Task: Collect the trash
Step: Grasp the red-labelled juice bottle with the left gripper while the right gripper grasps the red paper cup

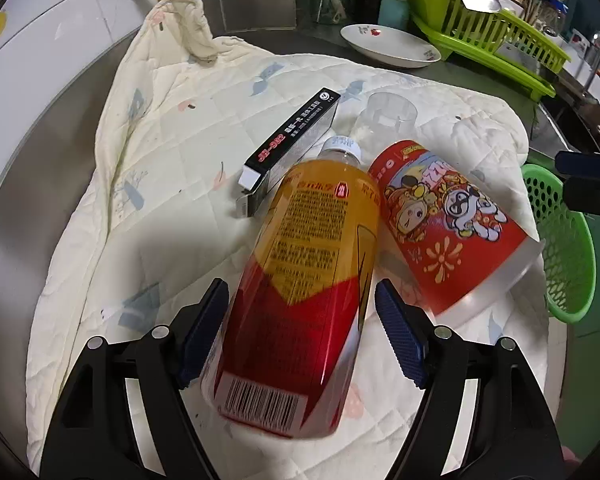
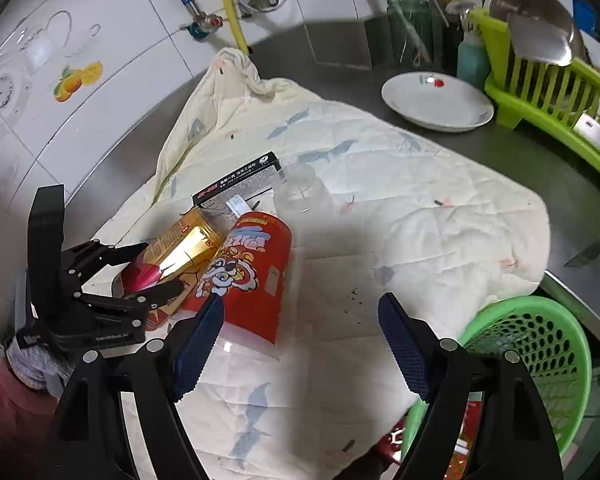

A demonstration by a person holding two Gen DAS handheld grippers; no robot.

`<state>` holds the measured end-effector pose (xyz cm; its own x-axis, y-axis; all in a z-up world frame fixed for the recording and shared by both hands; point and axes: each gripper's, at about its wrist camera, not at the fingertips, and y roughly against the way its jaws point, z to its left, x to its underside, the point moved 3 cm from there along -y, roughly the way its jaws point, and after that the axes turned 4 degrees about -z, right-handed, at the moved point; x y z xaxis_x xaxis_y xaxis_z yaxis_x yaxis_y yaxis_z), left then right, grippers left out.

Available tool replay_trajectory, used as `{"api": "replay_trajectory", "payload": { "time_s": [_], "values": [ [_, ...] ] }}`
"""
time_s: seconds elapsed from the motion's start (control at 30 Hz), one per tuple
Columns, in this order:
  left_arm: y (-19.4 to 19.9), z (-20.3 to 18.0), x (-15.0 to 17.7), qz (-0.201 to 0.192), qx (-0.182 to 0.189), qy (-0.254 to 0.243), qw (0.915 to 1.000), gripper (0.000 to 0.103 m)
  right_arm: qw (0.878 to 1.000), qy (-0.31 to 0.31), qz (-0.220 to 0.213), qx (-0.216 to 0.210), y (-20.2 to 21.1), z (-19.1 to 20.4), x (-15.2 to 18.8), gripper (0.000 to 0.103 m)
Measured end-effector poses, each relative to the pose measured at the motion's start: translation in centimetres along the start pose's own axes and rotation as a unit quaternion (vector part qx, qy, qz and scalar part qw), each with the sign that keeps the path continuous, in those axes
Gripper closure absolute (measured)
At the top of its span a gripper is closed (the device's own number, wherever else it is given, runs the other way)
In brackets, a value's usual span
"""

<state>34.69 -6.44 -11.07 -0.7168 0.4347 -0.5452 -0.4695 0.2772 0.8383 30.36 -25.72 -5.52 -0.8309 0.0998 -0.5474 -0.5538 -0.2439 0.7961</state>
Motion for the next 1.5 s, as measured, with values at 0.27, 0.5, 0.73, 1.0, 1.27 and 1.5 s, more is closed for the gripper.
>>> {"api": "replay_trajectory", "payload": {
  "time_s": [0.27, 0.5, 0.73, 1.0, 1.27, 1.5],
  "values": [
    [-0.2, -0.2, 0.0, -0.012, -0.004, -0.004, 0.9999, 0.034, 0.999, -0.021, 0.036, -0.023, -2.2, 1.1, -1.2, 0.026],
    [0.4, 0.5, 0.5, -0.018, -0.009, 0.008, 0.9998, 0.035, 0.996, -0.038, 0.066, -0.039, -4.6, 2.0, -1.7, 0.025],
    [1.3, 1.8, 1.5, -0.016, -0.01, 0.025, 0.9995, 0.035, 0.992, -0.059, 0.094, -0.054, -6.9, 2.7, -1.7, 0.025],
    [2.3, 2.6, 2.9, -0.012, -0.021, 0.033, 0.9992, 0.035, 0.989, -0.071, 0.122, -0.048, -9.3, 2.9, -1.2, 0.024],
    [2.3, 2.8, 3.6, -0.007, -0.024, 0.042, 0.9988, 0.034, 0.983, -0.085, 0.154, -0.055, -11.0, 2.8, -0.5, 0.024],
    [2.1, 2.9, 3.5, -0.003, -0.021, 0.047, 0.9987, 0.033, 0.981, -0.088, 0.161, -0.068, -11.3, 3.0, -0.4, 0.032]
  ]
}}
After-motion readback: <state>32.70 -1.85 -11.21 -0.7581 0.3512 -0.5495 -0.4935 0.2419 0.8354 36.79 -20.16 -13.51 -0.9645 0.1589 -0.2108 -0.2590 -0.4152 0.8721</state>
